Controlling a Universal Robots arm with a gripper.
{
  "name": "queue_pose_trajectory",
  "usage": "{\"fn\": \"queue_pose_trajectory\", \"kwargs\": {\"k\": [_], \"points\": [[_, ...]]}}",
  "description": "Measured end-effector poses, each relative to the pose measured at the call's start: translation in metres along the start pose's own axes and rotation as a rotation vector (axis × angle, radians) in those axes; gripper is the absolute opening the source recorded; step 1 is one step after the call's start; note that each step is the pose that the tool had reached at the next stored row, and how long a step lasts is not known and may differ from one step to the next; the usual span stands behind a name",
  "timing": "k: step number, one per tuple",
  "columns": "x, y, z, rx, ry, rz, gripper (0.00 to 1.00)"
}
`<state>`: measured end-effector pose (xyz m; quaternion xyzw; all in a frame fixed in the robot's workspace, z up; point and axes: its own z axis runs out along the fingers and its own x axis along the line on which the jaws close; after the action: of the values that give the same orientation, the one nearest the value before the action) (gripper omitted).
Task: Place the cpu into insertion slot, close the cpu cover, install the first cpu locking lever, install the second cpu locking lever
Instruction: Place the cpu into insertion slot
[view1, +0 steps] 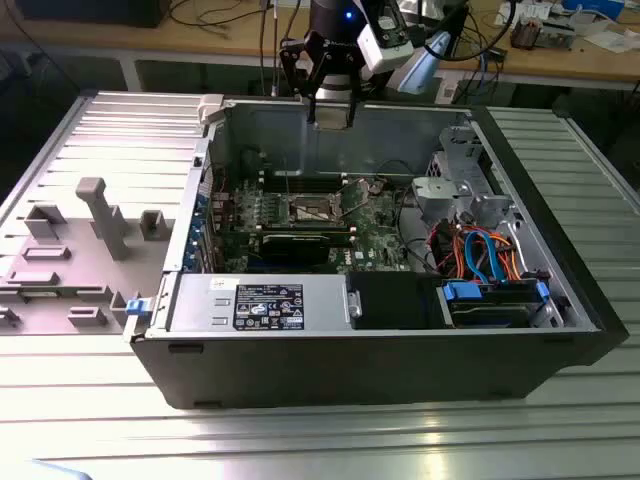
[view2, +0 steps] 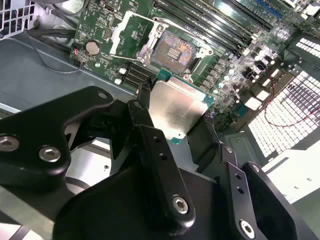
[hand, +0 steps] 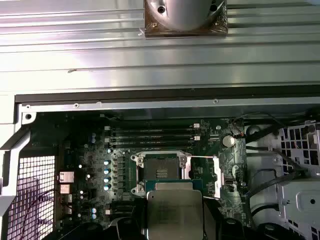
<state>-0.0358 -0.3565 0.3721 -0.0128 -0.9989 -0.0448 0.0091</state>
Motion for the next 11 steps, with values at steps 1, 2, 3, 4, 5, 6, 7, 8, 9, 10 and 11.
{"fn": "queue_pose_trajectory", "kwargs": {"k": [1, 2, 3, 4, 5, 6, 7, 8, 9, 10, 11], "points": [[0.0, 0.0, 0.0, -0.0001, 0.0, 0.0, 0.55], [0.0, 0.0, 0.0, -0.0001, 0.0, 0.0, 0.55], [0.0, 0.0, 0.0, 0.0, 0.0, 0.0, 0.55], [0.0, 0.0, 0.0, -0.0001, -0.0001, 0.0, 0.55], [0.0, 0.0, 0.0, -0.0001, 0.0, 0.0, 0.55], [0.0, 0.0, 0.0, -0.0001, 0.0, 0.0, 0.55], [0.0, -0.0001, 0.0001, -0.0003, -0.0001, 0.0, 0.55], [0.0, -0.0004, 0.0001, -0.0004, -0.0001, 0.0, 0.55], [0.0, -0.0014, -0.0001, -0.0001, 0.0, 0.0, 0.55], [0.0, -0.0021, -0.0001, -0.0001, -0.0001, 0.0, 0.55], [-0.0001, -0.003, -0.0002, -0.0001, 0.0, 0.0, 0.55]]}}
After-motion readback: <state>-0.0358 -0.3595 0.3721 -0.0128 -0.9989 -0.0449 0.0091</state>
